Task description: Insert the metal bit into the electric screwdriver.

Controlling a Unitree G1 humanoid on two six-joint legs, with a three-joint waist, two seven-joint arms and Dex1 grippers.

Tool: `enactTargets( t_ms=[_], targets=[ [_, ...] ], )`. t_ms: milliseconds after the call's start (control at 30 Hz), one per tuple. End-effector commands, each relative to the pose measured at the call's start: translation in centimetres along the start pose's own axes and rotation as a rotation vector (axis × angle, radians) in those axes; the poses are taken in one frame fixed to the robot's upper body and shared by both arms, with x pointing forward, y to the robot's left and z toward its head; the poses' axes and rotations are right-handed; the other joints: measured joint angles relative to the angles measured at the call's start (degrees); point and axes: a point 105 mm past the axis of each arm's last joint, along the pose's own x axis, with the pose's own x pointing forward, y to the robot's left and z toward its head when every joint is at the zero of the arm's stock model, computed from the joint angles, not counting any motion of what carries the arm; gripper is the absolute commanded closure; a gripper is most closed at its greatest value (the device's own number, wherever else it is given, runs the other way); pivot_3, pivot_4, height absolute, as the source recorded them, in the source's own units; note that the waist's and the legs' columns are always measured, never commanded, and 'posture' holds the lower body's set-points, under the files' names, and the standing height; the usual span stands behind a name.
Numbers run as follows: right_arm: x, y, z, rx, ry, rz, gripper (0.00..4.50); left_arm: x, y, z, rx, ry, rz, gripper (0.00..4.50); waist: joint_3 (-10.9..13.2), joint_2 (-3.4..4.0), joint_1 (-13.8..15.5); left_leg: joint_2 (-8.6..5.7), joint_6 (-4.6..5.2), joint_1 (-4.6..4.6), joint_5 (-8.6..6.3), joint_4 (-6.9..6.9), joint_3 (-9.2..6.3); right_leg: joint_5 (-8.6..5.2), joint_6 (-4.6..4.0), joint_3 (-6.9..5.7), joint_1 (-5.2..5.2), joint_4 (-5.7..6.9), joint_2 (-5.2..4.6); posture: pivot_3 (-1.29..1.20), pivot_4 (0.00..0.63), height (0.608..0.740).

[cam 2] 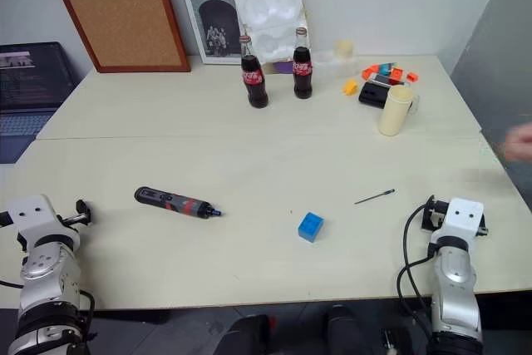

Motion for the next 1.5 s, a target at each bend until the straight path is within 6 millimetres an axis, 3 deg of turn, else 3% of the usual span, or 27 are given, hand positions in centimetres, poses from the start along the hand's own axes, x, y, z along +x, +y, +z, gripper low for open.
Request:
enactTargets(
  t_ms=[33,267,400,633,767,833,967,1033,1100,1233,1333,1500],
  targets=[
    [-0.3,-0.4,0.2,-0.006,-0.007,-0.014,0.0,-0.7,1.2,-2.9,0.022,0.111,0.043,0.06,0.0,0.0,0.0,0.0,0.0,0.0,0.0,0.0,0.0,0.0,0.0,0.0,0.0,0.0,0.0,0.0,0.15,0.74],
    [-0.3,-0.4,0.4,-0.01,-0.008,-0.01,0.0,-0.7,1.1,-2.4,0.022,0.09,0.033,0.06,-0.01,0.0,0.0,0.0,0.0,0.0,0.0,0.0,0.0,0.0,0.0,0.0,0.0,0.01,0.0,0.0,0.15,0.74],
    [-0.6,-0.2,0.7,-0.021,-0.013,0.019,0.0,-0.5,0.2,-0.5,0.01,0.036,-0.015,0.06,-0.01,-0.01,0.0,0.0,0.0,-0.01,0.0,-0.01,0.0,-0.01,0.01,0.0,0.0,0.0,0.0,0.0,0.15,0.74],
    [-1.2,0.3,1.7,-0.043,-0.031,0.091,0.0,0.0,-1.3,5.4,0.001,-0.113,-0.105,0.06,0.03,-0.21,0.76,-0.03,-0.01,-0.07,0.0,0.0,-0.05,-0.04,0.04,-0.06,-0.02,0.0,-0.04,0.0,0.15,0.74],
    [-1.4,0.8,2.7,-0.071,-0.057,0.169,0.0,-1.0,-5.2,11.3,-0.005,-0.273,-0.283,0.06,0.11,-0.39,1.47,-0.04,-0.01,-0.14,0.0,0.0,-0.06,-0.04,0.03,-0.08,-0.05,-0.01,-0.05,0.0,0.15,0.74],
    [-1.4,1.4,3.9,-0.071,-0.083,0.25,0.0,-2.5,-8.6,14.2,0.023,-0.349,-0.441,0.06,0.13,-0.45,1.8,-0.08,-0.02,-0.19,0.01,0.0,-0.1,-0.04,0.04,-0.11,-0.05,-0.02,-0.06,0.0,0.15,0.74],
    [-1.5,3.2,6.3,-0.114,-0.142,0.487,0.0,-5.7,-13.6,16.7,0.024,-0.403,-0.683,0.06,0.13,-0.45,1.74,-0.19,-0.02,-0.19,0.01,0.01,-0.01,-0.07,0.13,-0.04,-0.01,-0.05,-0.17,0.0,0.15,0.74],
    [-2.1,5.1,8.2,-0.181,-0.18,0.748,0.0,-8.7,-16.7,17.9,0.045,-0.435,-0.874,0.06,0.16,-0.42,1.3,-0.2,-0.02,-0.19,0.01,0.02,0.01,-0.08,0.16,-0.04,0.0,-0.06,-0.17,0.0,0.15,0.74],
    [-2.8,6.4,9.4,-0.264,-0.196,0.965,0.0,-11.3,-18.5,18.2,0.077,-0.447,-1.035,0.06,0.21,-0.45,0.88,-0.19,-0.02,-0.18,0.0,0.02,0.09,-0.08,0.24,0.02,-0.02,-0.04,-0.15,0.0,0.15,0.74],
    [-4.8,8.4,11.2,-0.467,-0.184,1.432,0.0,-16.9,-20.4,16.8,0.122,-0.386,-1.386,0.06,0.5,-0.52,-0.07,-0.06,-0.02,-0.17,-0.01,0.02,0.04,0.01,0.4,-0.01,-0.07,0.02,0.04,0.0,0.15,0.74],
    [-6.7,9.5,11.5,-0.681,-0.186,1.753,0.0,-20.0,-20.4,14.9,0.169,-0.33,-1.567,0.06,0.54,-0.58,-0.39,-0.01,-0.01,-0.14,-0.02,0.01,-0.06,-0.07,0.27,-0.12,-0.03,0.05,0.09,0.0,0.15,0.74],
    [-10.2,11.4,11.2,-1.023,-0.324,2.144,0.0,-24.2,-17.9,11.4,0.251,-0.262,-1.752,0.06,0.76,-0.76,-0.13,0.18,-0.02,-0.16,-0.06,-0.01,-0.1,-0.19,0.15,-0.14,-0.08,0.07,0.26,0.0,0.15,0.74]
  ],
)
